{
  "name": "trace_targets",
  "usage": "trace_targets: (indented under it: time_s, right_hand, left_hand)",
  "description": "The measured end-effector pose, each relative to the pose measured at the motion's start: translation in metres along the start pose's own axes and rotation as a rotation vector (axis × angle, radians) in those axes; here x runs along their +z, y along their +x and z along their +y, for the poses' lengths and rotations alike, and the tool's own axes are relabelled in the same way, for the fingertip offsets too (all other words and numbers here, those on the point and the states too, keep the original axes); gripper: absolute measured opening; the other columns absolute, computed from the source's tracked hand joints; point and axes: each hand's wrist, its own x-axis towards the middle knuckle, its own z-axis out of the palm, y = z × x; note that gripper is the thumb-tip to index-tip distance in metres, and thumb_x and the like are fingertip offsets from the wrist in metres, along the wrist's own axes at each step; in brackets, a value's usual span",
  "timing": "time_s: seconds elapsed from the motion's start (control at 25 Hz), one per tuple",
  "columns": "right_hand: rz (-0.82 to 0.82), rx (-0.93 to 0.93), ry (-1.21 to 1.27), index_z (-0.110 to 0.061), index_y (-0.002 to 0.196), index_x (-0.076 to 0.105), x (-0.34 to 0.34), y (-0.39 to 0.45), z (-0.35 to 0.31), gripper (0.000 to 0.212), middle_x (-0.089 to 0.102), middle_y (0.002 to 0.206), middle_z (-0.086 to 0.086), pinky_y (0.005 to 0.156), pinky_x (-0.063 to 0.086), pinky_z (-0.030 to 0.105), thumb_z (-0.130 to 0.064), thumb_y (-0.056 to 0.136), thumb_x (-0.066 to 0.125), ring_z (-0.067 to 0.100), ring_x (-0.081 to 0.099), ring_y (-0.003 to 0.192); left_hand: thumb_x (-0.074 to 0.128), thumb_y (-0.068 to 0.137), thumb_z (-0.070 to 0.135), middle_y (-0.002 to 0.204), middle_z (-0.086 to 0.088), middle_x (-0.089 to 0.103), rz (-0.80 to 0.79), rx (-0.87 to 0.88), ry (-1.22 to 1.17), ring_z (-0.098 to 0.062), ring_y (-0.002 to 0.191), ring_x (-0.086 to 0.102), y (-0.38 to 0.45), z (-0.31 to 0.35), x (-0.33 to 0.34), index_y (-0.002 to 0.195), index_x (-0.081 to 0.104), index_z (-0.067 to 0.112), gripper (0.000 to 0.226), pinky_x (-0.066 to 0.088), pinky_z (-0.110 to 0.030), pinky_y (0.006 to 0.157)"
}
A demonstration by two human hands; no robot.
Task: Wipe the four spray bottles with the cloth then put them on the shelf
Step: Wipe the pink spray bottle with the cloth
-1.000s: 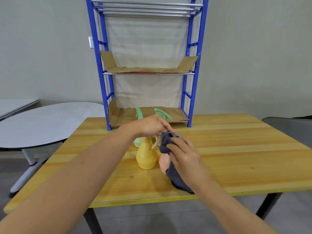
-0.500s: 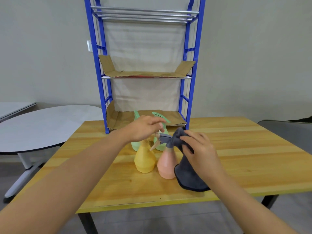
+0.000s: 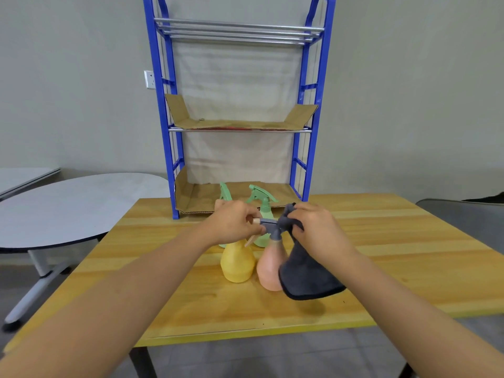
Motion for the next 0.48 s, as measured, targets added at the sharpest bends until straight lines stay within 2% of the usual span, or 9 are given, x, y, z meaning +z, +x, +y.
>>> trace_targets:
  time_s: [0.08, 0.16, 0.24, 0.32, 0.4, 0.48]
  right_hand:
    - [-0.009, 0.017, 0.025, -0.019, 0.1, 0.071, -0.001, 0.0, 0.009, 0.024, 0.06, 0.103, -0.003, 0.077, 0.034, 0.021, -0.009, 0.094, 0.051, 0.022, 0.054, 0.105]
    - [0.063, -0.029, 0.072, -0.019, 0.099, 0.072, -0.001, 0.002, 0.004, 0.023, 0.063, 0.104, -0.004, 0.079, 0.031, 0.019, -0.009, 0.093, 0.053, 0.02, 0.053, 0.101]
    - [0.058, -0.079, 0.111, -0.016, 0.107, 0.072, -0.004, 0.006, -0.006, 0.023, 0.064, 0.11, -0.001, 0.085, 0.035, 0.018, -0.012, 0.096, 0.052, 0.016, 0.05, 0.102]
    - [-0.02, -0.044, 0.108, -0.012, 0.11, 0.069, -0.004, 0.006, -0.003, 0.021, 0.064, 0.112, 0.005, 0.089, 0.043, 0.026, -0.013, 0.096, 0.053, 0.022, 0.055, 0.107]
    - [-0.006, -0.013, 0.136, -0.011, 0.093, 0.069, -0.001, -0.004, 0.017, 0.014, 0.066, 0.101, 0.006, 0.078, 0.046, 0.026, -0.007, 0.089, 0.056, 0.025, 0.059, 0.098]
    - [0.006, 0.029, 0.128, -0.012, 0.075, 0.062, 0.001, -0.017, 0.042, 0.015, 0.065, 0.086, 0.002, 0.065, 0.039, 0.017, 0.0, 0.081, 0.056, 0.022, 0.06, 0.084]
  left_hand:
    - [0.063, 0.087, 0.061, 0.084, 0.013, 0.066, 0.005, 0.002, 0.026, -0.01, 0.094, 0.056, 0.001, 0.003, 0.0, 0.095, 0.072, 0.034, 0.03, 0.034, -0.043, 0.093]
    - [0.063, 0.088, 0.059, 0.077, 0.013, 0.059, 0.0, 0.015, 0.075, -0.013, 0.092, 0.054, 0.002, 0.007, -0.002, 0.092, 0.072, 0.032, 0.029, 0.034, -0.044, 0.092]
    - [0.062, 0.089, 0.057, 0.076, 0.011, 0.058, -0.012, 0.008, 0.092, -0.015, 0.09, 0.054, 0.004, 0.009, -0.003, 0.091, 0.071, 0.031, 0.028, 0.035, -0.046, 0.093]
    - [0.062, 0.09, 0.058, 0.079, 0.011, 0.06, -0.023, -0.007, 0.094, -0.015, 0.092, 0.054, 0.004, 0.009, -0.005, 0.095, 0.071, 0.031, 0.029, 0.035, -0.046, 0.093]
    - [0.06, 0.091, 0.057, 0.078, 0.013, 0.057, -0.048, -0.027, 0.083, -0.014, 0.093, 0.053, 0.004, 0.014, -0.007, 0.099, 0.07, 0.033, 0.027, 0.034, -0.044, 0.092]
    - [0.057, 0.092, 0.054, 0.081, 0.015, 0.058, -0.049, -0.013, 0.105, -0.016, 0.097, 0.053, 0.003, 0.024, -0.007, 0.104, 0.066, 0.035, 0.024, 0.032, -0.042, 0.09]
